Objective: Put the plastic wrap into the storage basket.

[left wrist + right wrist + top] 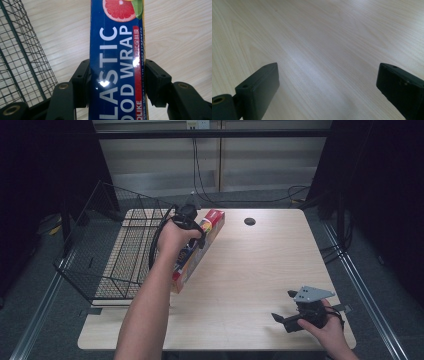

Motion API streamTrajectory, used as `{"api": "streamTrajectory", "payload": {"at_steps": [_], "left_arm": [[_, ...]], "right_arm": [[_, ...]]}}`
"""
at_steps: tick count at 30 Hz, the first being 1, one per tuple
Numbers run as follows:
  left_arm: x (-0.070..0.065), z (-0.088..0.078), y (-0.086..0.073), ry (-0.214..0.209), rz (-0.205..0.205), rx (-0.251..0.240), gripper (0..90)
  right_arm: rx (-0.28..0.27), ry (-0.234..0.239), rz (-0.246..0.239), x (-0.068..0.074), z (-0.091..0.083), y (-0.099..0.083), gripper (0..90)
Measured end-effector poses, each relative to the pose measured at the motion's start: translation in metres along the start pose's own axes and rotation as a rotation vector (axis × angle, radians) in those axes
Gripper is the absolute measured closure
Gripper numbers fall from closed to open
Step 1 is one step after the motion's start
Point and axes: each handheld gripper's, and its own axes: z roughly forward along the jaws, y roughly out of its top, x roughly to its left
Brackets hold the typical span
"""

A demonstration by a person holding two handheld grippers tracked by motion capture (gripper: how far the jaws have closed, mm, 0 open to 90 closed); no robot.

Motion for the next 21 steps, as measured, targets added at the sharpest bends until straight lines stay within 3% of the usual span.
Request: {"api": "streamTrajectory", "payload": {"at_steps": [1,3,13,15,21], "left_arm": [[-0.001,-0.002,0.0,-0.001,-0.021,-0.007,46.0],[0.001,-0.005,0.0,0.002,0.0,0.001,46.0],[0.001,-0.015,0.001,-0.006,-0.031,0.006,46.0],[0.003,-0.019,0.002,-0.003,-0.018,0.013,46.0],[0.004,-0.028,0.001,-0.002,-0.029,0.004,46.0]], "right_arm": [[0.0,0.0,0.0,0.0,0.0,0.0,4.5],[-0.003,-0.005,-0.004,-0.001,0.0,0.0,4.5],[0.002,-0.003,0.002,0.0,0.001,0.001,4.5],[0.0,-0.004,0.002,-0.001,0.001,0.001,4.5],[0.002,-0.003,0.003,0.0,0.001,0.001,4.5]]}}
